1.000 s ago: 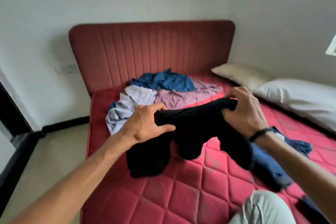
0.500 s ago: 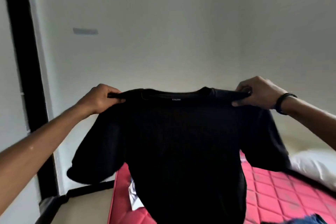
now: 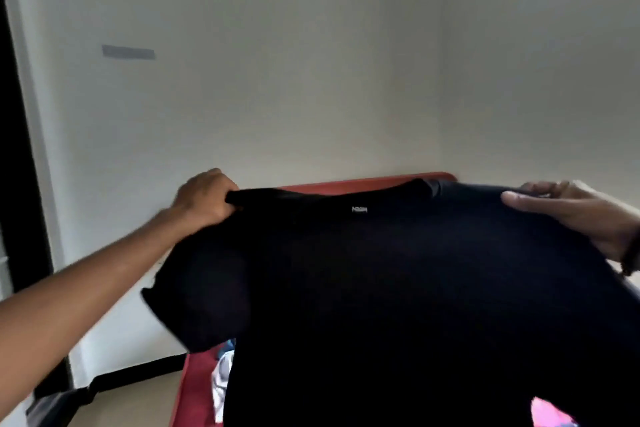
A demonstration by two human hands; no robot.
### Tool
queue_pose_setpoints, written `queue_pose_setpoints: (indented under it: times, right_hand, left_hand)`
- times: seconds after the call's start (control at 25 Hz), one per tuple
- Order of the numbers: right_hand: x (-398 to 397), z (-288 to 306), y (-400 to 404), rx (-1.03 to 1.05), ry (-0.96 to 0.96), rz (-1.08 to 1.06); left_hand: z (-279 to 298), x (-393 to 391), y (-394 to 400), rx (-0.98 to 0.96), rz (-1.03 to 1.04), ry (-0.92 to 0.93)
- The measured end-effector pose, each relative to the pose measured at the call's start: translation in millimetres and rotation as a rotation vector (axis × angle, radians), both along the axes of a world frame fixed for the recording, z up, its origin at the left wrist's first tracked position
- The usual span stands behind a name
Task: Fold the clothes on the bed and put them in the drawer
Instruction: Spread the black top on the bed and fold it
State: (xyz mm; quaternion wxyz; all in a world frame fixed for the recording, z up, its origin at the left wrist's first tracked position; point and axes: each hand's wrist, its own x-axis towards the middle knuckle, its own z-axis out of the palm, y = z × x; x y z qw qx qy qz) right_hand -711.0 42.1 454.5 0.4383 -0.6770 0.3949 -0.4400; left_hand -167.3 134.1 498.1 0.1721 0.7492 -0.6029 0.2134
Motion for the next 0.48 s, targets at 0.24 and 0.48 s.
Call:
queue_pose_setpoints:
  times: [0.24, 0.48]
  right_hand:
    - [-44, -11, -73, -0.316, 0.141, -0.773]
    - [-77, 100, -79, -0.716, -0.001, -0.984]
  left_hand:
    - [4, -130, -175, -0.052, 0.000, 0.073]
    - [82, -175, -261, -0.216, -0.205, 0.855]
